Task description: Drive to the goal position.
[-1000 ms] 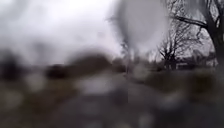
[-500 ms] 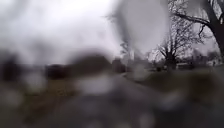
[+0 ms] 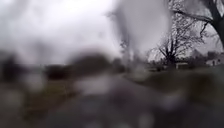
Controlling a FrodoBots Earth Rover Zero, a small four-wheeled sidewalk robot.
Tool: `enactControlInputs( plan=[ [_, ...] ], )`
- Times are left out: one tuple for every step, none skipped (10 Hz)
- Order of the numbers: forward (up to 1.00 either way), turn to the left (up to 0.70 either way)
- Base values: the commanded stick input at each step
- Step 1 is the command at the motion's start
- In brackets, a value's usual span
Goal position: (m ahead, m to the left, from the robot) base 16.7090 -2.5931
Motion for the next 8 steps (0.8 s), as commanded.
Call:
enactControlInputs(
  plan=[
    [0.85,0.0],
    [0.85,0.0],
    [0.85,0.0],
    [0.85,0.0],
    [0.85,0.0],
    [0.85,0.0],
    [0.85,0.0],
    [0.85,0.0]
  ],
)
